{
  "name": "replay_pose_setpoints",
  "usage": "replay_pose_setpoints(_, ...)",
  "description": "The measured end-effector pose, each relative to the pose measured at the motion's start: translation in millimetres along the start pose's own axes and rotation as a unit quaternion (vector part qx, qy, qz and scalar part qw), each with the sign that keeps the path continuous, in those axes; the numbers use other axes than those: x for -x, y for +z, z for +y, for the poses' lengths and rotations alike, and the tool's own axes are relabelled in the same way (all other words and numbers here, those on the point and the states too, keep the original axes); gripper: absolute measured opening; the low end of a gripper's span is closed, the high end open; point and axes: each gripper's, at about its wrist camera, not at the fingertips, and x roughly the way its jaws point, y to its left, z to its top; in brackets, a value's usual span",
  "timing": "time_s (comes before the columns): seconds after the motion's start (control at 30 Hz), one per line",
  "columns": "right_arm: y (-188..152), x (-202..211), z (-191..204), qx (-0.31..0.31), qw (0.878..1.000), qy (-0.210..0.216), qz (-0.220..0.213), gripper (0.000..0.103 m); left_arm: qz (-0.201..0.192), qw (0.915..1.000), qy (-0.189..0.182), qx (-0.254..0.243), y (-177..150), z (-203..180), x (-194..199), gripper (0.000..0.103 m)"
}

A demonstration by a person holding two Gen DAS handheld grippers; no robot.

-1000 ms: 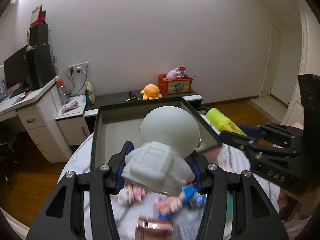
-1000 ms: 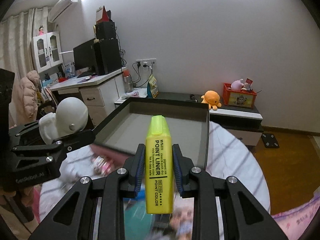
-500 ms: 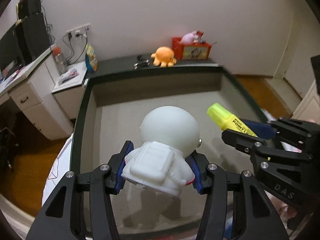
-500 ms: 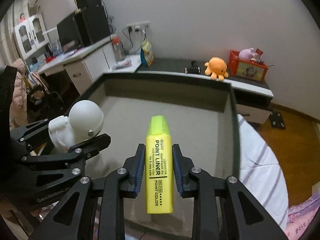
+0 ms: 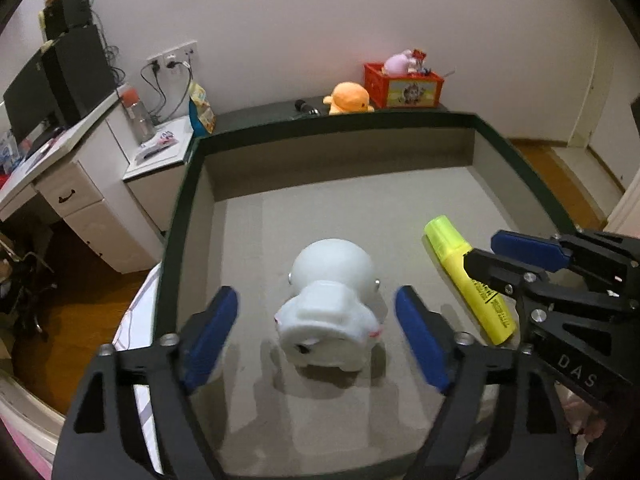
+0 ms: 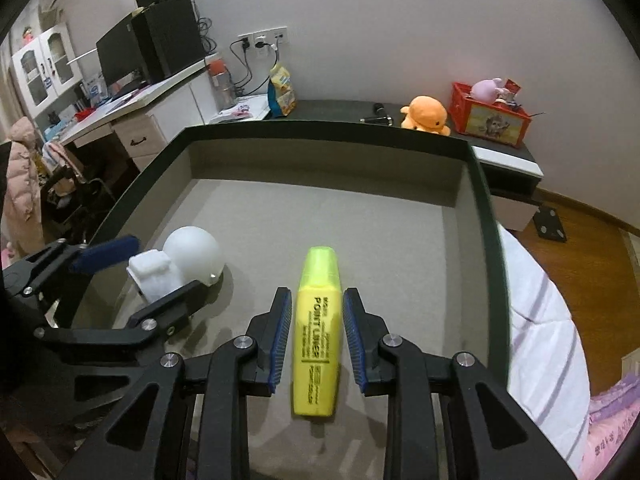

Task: Organize rigid objects
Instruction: 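Carry the figurine and highlighter into the pink box and release both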

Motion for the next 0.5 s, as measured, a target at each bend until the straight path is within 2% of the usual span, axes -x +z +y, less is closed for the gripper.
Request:
replay_pose_setpoints(0.1, -1.0, 15.3, 2.7, 0.004, 1.0, -0.023, -0.019, 0.057, -0.023, 0.9996, -0.009, 0.012, -4.6, 6.6, 22.3, 0.09)
replay_pose_setpoints(0.23, -5.7, 56.3, 8.1, 0.012, 0.996, -0.061, -0.065, 0.082, -0.062, 0.9969, -0.041, 0.026, -13.6, 14.4, 64.6, 0.093)
replay_pose_setpoints(0.3, -11.9, 81.1, 14.7, 0.025, 0.992, -0.077, -0.095, 0.082, -0.091, 0.9951, -0.028, 0.026, -20.4, 13.9, 90.7, 0.094)
replay_pose_setpoints(0.37, -16.9, 100.5, 17.0, 0.026, 0.99, -0.081, -0.116, 0.082, -0.124, 0.9918, -0.017, 0.025, -30.5, 13.7, 118.6, 0.101)
replay_pose_setpoints(0.5, -42.2, 139.9, 23.2, 0.029, 0.985, -0.079, -0.153, 0.088, -0.193, 0.9806, 0.0, 0.037, -58.1, 18.8, 175.8, 0.103)
